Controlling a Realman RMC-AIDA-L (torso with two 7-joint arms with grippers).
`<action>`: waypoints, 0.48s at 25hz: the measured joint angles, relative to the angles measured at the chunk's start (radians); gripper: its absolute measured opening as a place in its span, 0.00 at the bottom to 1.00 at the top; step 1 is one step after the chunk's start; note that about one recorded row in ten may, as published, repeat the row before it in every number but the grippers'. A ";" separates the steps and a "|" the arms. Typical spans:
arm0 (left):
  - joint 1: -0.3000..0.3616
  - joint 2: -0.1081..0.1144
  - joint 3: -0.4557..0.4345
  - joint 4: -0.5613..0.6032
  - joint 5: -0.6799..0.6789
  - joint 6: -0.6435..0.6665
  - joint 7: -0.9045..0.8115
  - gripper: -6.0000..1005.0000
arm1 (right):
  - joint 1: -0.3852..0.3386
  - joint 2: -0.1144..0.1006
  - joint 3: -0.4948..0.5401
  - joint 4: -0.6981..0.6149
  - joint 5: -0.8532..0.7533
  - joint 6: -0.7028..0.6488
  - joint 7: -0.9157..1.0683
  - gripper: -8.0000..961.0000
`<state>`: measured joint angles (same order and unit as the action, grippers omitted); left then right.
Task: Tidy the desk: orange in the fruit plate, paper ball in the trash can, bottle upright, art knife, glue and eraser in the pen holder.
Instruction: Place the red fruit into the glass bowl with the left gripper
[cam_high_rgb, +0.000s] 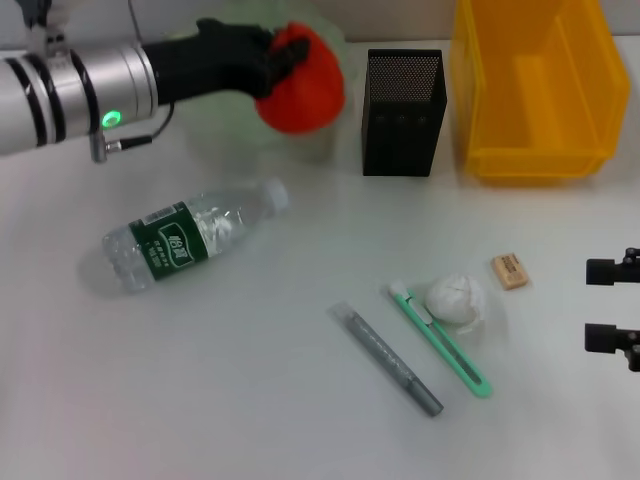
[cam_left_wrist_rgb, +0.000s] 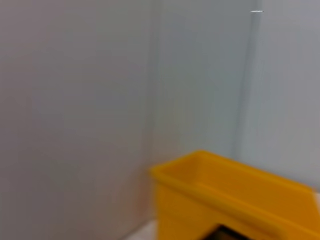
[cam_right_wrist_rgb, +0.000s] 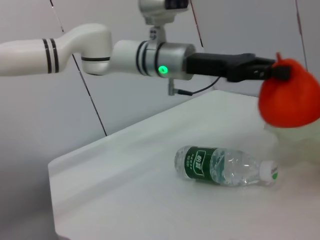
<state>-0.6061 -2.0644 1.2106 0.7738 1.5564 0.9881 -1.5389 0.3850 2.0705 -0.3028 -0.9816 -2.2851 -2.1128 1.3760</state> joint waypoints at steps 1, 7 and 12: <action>-0.027 -0.003 0.000 -0.020 0.001 -0.075 -0.001 0.16 | 0.002 0.002 -0.001 0.000 0.001 0.001 0.000 0.83; -0.116 -0.009 0.004 -0.114 -0.005 -0.269 -0.001 0.16 | 0.012 0.006 -0.017 0.017 0.001 0.007 0.000 0.83; -0.181 -0.012 -0.005 -0.191 -0.008 -0.401 -0.003 0.16 | 0.018 0.006 -0.024 0.026 0.002 0.012 0.000 0.83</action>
<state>-0.7876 -2.0765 1.2055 0.5826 1.5484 0.5873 -1.5423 0.4029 2.0770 -0.3265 -0.9553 -2.2834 -2.1013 1.3759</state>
